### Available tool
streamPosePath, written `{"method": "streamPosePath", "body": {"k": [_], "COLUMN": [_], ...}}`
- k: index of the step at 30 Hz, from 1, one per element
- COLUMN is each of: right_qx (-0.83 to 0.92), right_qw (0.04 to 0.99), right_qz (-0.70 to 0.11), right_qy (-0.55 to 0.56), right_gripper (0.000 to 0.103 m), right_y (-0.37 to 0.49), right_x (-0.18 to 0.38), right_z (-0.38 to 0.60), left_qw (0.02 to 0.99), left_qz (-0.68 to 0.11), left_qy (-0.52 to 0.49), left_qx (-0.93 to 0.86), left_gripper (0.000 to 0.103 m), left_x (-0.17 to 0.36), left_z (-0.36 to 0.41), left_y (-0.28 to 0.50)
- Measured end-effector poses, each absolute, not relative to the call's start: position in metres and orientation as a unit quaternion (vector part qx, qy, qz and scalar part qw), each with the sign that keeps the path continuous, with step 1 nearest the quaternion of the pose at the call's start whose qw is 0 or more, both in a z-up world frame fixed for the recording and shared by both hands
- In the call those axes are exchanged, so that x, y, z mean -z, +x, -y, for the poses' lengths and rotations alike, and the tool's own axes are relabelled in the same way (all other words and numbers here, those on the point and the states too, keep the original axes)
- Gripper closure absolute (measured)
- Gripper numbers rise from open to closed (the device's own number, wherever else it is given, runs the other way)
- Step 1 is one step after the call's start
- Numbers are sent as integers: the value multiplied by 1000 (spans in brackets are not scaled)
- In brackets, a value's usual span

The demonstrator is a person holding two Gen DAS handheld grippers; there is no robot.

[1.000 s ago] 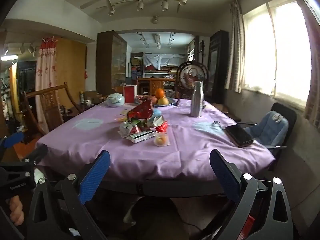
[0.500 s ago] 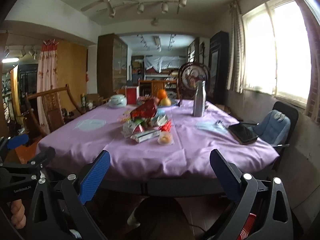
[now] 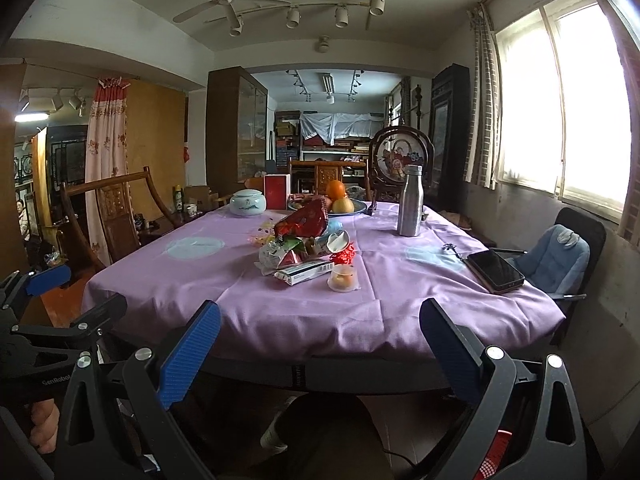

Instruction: Collect trash

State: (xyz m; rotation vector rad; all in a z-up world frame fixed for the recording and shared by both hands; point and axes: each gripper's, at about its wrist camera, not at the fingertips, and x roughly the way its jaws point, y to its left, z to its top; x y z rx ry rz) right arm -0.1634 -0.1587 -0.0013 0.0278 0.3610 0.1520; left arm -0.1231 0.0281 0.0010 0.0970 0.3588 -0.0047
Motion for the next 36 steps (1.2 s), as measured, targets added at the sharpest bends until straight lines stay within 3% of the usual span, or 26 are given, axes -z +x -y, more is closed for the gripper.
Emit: {"method": "streamPosePath", "body": {"k": [36], "right_qx": [-81], "right_qw": [981], "right_qz": [-176], "right_qy": [19], "right_gripper": [6], "right_y": [-165], "right_x": [-4], "right_z": [162], "left_qw": [983], "left_qz": [-179], "left_qy": [46], "left_qx": [0], "left_gripper": [7], "left_x": [0], "left_z": [-29], "left_y": [-123]}}
